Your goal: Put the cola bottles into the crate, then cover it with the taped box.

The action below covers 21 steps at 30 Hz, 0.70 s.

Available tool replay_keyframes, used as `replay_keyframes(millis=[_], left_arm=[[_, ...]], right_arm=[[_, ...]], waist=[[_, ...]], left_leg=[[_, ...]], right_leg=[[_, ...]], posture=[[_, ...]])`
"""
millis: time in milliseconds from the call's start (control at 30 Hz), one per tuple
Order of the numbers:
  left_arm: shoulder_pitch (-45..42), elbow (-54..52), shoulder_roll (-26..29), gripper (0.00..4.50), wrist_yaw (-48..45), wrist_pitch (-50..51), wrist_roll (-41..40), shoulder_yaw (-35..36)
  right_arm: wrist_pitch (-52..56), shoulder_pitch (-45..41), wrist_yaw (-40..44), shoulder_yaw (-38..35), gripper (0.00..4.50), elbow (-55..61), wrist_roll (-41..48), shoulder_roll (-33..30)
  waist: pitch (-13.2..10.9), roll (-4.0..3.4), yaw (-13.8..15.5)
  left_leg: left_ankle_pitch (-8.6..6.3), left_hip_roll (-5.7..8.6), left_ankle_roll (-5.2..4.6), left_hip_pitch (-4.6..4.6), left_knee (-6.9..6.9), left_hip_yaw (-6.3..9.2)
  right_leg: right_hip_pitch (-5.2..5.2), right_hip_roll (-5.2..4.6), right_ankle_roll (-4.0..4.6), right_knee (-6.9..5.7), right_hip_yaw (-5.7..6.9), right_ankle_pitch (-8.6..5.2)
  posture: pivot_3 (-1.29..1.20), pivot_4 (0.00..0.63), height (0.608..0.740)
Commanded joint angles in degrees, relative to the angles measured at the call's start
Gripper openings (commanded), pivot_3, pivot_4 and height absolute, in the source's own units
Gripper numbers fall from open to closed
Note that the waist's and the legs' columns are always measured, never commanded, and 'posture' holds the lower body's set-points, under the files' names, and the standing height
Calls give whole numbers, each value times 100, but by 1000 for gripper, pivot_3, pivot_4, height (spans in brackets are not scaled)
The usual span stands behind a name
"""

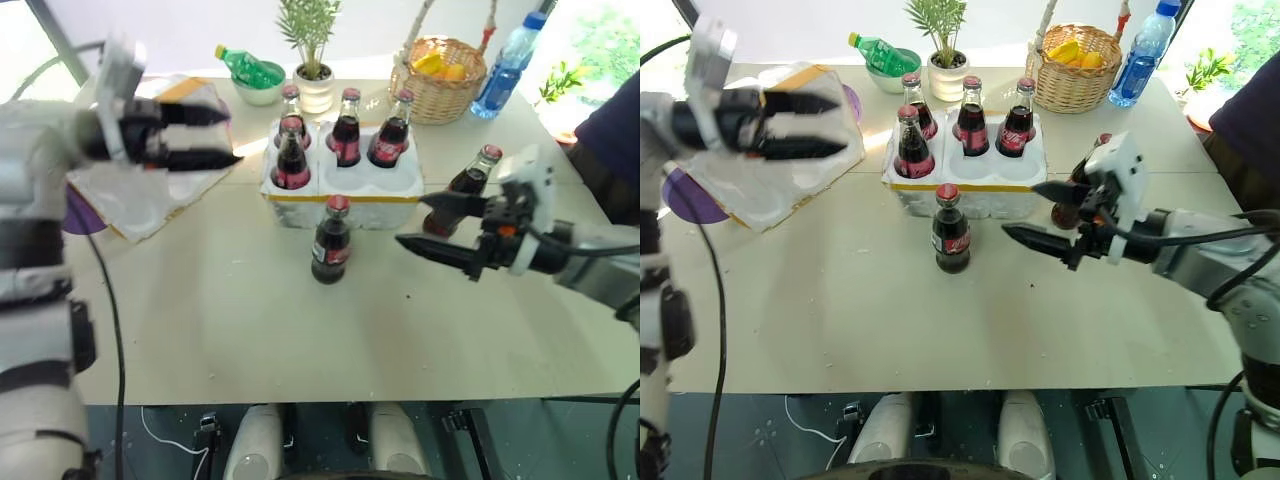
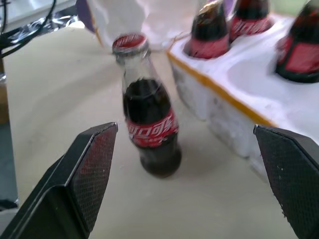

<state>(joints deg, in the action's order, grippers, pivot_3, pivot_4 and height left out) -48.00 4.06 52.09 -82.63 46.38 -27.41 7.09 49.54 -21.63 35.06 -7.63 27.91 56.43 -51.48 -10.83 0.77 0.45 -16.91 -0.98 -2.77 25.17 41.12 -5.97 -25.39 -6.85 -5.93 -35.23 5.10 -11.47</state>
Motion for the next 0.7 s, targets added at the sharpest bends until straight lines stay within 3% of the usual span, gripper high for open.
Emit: replay_keyframes(millis=[33,133,267,700], left_arm=[[746,-1535,278,4458,325,660,-680,519],[1609,-2409,236,4458,836,890,-970,868],[2100,-2866,216,4458,1355,952,-1212,1044],[2291,-3071,430,4458,2118,935,-1809,1184]], right_arm=[[-333,-47,52,412,4500,-47,-499,417],[-471,-68,-121,907,4500,-209,-996,946],[-626,-107,-111,1241,4500,-408,-1456,1360],[-1181,-761,178,1961,4500,-1958,-2566,2791]], waist=[[0,2,43],[1,3,26],[0,2,28],[0,-2,-1]], left_leg=[[0,1,1,1,5,3],[0,5,3,-3,14,9],[7,5,14,-5,12,11],[14,4,26,-16,-6,9]], right_leg=[[2,-1,0,1,0,0],[16,-2,2,5,-3,-1],[12,0,2,-4,-4,0],[13,8,2,-4,-4,0]], posture=[[0,150,740],[0,150,740],[0,150,740],[0,150,740]])
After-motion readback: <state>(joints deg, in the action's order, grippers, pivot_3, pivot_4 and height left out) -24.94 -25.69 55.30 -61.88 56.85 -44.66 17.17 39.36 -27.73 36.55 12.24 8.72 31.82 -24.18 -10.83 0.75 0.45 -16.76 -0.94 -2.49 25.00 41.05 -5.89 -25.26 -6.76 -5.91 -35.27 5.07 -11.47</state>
